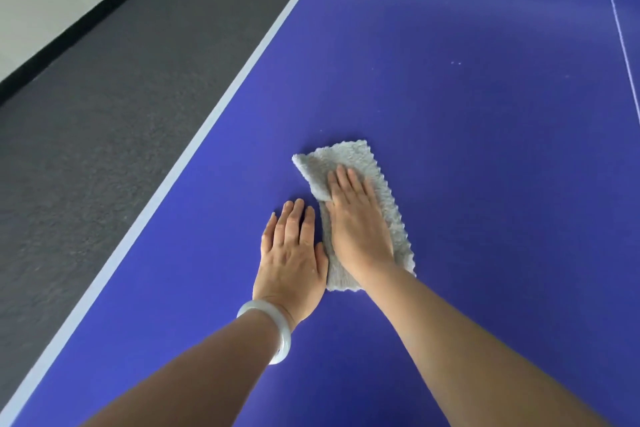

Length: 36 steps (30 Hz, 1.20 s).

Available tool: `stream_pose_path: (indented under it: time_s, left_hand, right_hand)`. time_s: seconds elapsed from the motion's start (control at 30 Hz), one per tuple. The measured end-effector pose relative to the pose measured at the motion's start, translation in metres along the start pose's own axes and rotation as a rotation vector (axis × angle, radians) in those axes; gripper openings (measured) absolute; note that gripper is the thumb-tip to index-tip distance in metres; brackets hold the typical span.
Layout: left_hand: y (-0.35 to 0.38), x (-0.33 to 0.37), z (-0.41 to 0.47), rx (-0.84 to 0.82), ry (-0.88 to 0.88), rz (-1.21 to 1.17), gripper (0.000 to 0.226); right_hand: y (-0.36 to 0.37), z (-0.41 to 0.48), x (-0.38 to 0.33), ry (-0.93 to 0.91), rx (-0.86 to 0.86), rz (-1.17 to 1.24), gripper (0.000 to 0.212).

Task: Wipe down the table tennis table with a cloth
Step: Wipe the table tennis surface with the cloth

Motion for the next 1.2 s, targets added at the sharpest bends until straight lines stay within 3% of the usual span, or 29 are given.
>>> stream_pose_path:
  time_s: [0.13,0.27,0.37,0.43,0.6,0.63,0.73,0.83,0.9,1.03,1.13,1.2]
  left_hand:
    - [-0.002,-0.007,-0.002,0.018,0.028,-0.219,0.051]
    - [-0.019,-0.036,-0.002,-0.006,0.036,-0.558,0.043]
    - [-0.036,-0.086,-0.011,0.084,0.064,-0.281,0.044]
    - [-0.043,-0.116,-0.021,0.049,-0.013,-0.119,0.049]
    - [-0.038,-0.125,-0.031,-0.001,0.005,0.011,0.062]
    - [-0.038,-0.123,-0.030,0.002,0.004,0.005,0.062]
    - [-0.039,-0.124,-0.029,0.004,-0.010,-0.003,0.062]
    - [-0.038,-0.125,-0.030,-0.005,-0.025,0.016,0.063]
    - [-0.040,-0.124,-0.030,-0.012,-0.035,0.020,0.064]
    - [-0.039,-0.125,-0.029,-0.020,-0.049,0.024,0.064]
    - [-0.038,-0.127,-0.028,-0.019,-0.052,0.014,0.063]
    - [-0.037,-0.129,-0.028,-0.017,-0.045,0.023,0.063]
  right_hand:
    - [-0.002,-0.057,0.012,0.010,0.030,-0.014,0.050]
    - [0.000,-0.051,0.015,0.042,0.014,-0.058,0.050]
    - [0.000,-0.048,0.015,0.046,0.006,-0.091,0.051]
    - [-0.002,-0.038,0.018,0.092,0.004,-0.100,0.053]
    - [0.005,-0.021,-0.026,0.371,0.052,-0.022,0.058]
    - [0.008,-0.035,-0.048,0.295,0.057,-0.018,0.059]
    - [0.019,-0.117,-0.093,-0.157,0.025,-0.053,0.056]
    - [0.008,-0.175,-0.041,-0.359,-0.011,-0.011,0.052]
    - [-0.010,-0.175,0.030,-0.150,0.035,0.069,0.050]
    - [-0.044,-0.144,0.167,0.606,0.129,0.040,0.054]
    - [-0.046,-0.116,0.164,0.890,0.178,0.046,0.067]
    - [-0.036,-0.101,0.116,0.858,0.180,0.033,0.067]
Point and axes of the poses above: each hand's wrist, its own z-axis towards the middle knuckle, its own y-axis out of the palm, x = y × z, the point moved 2 cm from there along z, towards the middle knuckle, and after that the axes turned 5 degrees about -z, right-handed, at the moved point
